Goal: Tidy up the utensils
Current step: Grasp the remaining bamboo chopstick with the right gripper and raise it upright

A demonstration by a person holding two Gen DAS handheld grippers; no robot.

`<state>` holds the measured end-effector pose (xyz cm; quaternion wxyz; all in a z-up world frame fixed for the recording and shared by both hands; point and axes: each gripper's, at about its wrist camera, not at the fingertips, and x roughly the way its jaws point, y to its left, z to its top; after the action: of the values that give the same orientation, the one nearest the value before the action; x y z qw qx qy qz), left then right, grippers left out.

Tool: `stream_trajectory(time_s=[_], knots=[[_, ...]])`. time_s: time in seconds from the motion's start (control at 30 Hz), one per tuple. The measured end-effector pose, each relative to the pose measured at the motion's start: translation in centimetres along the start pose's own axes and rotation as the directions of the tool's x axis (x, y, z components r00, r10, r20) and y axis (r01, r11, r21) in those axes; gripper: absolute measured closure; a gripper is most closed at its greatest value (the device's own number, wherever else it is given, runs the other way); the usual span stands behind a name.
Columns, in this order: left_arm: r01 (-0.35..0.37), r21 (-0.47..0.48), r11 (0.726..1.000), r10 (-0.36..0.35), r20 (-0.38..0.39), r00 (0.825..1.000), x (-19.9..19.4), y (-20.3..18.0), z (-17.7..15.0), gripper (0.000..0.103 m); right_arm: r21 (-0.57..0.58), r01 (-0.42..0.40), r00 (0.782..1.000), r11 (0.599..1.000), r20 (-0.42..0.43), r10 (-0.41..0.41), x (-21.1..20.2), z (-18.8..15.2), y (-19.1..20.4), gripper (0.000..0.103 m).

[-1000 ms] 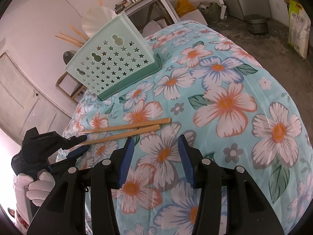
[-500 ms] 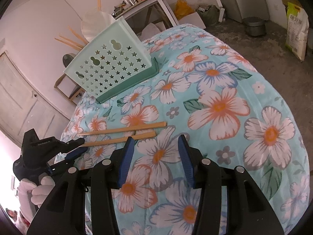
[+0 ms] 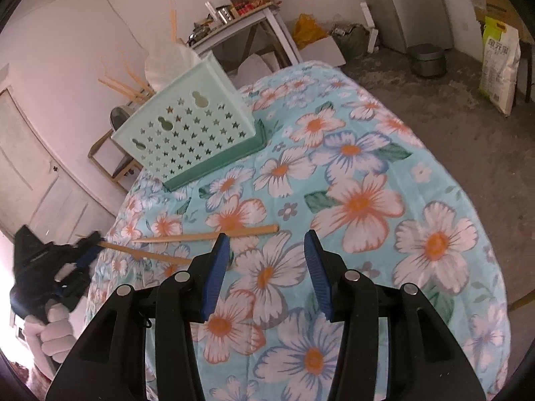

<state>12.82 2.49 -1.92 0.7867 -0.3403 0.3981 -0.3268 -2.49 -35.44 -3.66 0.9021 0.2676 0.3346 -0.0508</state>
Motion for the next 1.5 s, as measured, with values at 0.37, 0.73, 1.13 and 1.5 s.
stream_trajectory(time_s=[0.37, 0.73, 1.13, 1.5], knots=[[0.037, 0.068, 0.997, -0.05, 0.195, 0.98, -7.2, -0.2, 2.4, 0.098, -0.184, -0.035, 0.999, 0.982, 0.025, 0.041, -0.5, 0.1, 4.6, 0.057], [-0.05, 0.044, 0.998, 0.03, 0.375, 0.926, -13.7, 1.9, 4.9, 0.098, -0.667, -0.1, 0.994, 0.738, -0.105, 0.039, 6.9, -2.8, 17.2, 0.06], [-0.111, 0.027, 0.993, 0.089, 0.422, 0.902, -15.9, 3.2, 5.8, 0.098, -0.866, -0.062, 0.982, 0.497, -0.141, -0.123, 13.7, -5.1, 22.4, 0.072], [-0.149, 0.018, 0.989, 0.126, 0.441, 0.889, -16.0, 3.2, 5.9, 0.098, -0.864, -0.028, 0.992, 0.503, -0.086, -0.092, 14.4, -4.7, 23.5, 0.087]])
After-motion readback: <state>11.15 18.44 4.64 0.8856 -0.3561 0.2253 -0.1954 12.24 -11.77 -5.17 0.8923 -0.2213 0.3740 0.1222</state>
